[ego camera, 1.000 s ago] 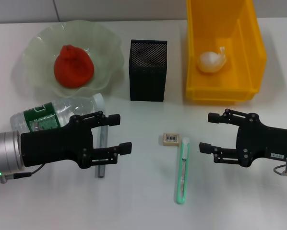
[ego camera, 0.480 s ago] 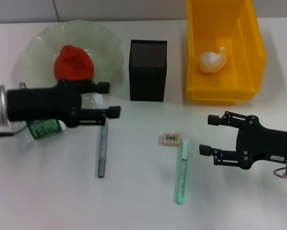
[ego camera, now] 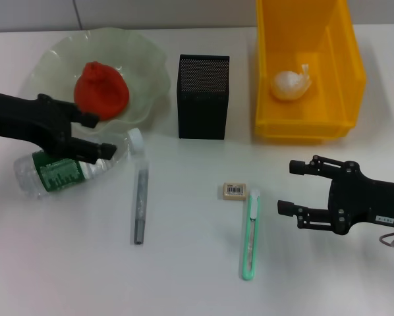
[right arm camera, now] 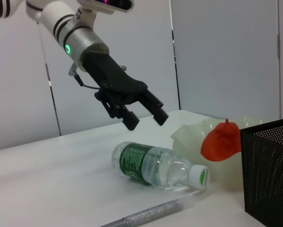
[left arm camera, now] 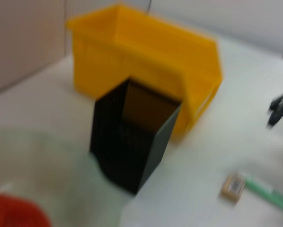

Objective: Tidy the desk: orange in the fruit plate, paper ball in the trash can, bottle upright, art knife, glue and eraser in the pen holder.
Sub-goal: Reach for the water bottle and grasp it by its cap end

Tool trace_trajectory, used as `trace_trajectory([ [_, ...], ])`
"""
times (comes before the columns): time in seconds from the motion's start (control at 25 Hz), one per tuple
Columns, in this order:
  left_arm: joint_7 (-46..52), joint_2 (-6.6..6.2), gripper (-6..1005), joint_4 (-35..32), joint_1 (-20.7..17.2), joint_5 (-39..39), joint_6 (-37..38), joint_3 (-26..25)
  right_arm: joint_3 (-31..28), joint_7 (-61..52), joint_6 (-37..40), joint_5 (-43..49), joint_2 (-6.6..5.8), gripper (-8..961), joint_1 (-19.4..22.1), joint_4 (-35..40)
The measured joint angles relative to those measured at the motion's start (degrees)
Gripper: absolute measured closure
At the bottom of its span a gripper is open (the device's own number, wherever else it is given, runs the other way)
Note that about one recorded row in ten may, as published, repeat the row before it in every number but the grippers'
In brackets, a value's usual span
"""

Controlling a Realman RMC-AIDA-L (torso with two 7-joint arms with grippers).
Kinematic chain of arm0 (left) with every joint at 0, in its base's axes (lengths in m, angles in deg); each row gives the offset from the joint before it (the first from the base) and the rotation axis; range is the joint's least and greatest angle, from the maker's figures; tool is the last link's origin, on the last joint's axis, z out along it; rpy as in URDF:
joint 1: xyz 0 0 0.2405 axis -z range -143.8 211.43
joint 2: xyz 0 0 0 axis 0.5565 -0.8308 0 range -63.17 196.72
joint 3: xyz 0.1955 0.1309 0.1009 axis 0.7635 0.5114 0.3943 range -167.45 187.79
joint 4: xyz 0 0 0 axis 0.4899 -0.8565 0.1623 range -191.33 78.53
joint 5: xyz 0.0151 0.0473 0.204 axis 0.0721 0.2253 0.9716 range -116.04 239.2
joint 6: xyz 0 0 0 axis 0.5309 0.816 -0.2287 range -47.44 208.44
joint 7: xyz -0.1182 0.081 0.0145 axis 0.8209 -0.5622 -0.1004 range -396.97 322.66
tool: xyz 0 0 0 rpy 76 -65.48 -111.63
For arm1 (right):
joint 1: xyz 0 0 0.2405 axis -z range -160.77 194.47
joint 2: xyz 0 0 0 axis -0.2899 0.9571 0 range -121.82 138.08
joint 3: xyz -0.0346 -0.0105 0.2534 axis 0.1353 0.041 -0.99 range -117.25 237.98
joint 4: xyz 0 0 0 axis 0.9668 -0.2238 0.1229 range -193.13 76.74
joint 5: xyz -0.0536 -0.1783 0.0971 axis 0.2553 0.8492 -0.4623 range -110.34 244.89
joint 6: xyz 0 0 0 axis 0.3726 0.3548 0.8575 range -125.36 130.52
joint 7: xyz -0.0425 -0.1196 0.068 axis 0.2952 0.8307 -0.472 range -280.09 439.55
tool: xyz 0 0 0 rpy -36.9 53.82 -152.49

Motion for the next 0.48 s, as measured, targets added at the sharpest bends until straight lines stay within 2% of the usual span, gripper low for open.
trace_trajectory([
  [0.2, 3.67, 0.72, 201, -2.0, 3.06, 11.74, -0.26, -0.57, -0.04, -0.05, -0.02, 0.0, -0.01, 164, 0.01, 0.06],
  [0.48, 3.49, 2.21, 201, -1.41, 4.53, 19.53, -4.16, -1.06, -0.27, -0.77, 0.07, 0.0, -0.01, 164, 0.01, 0.19],
])
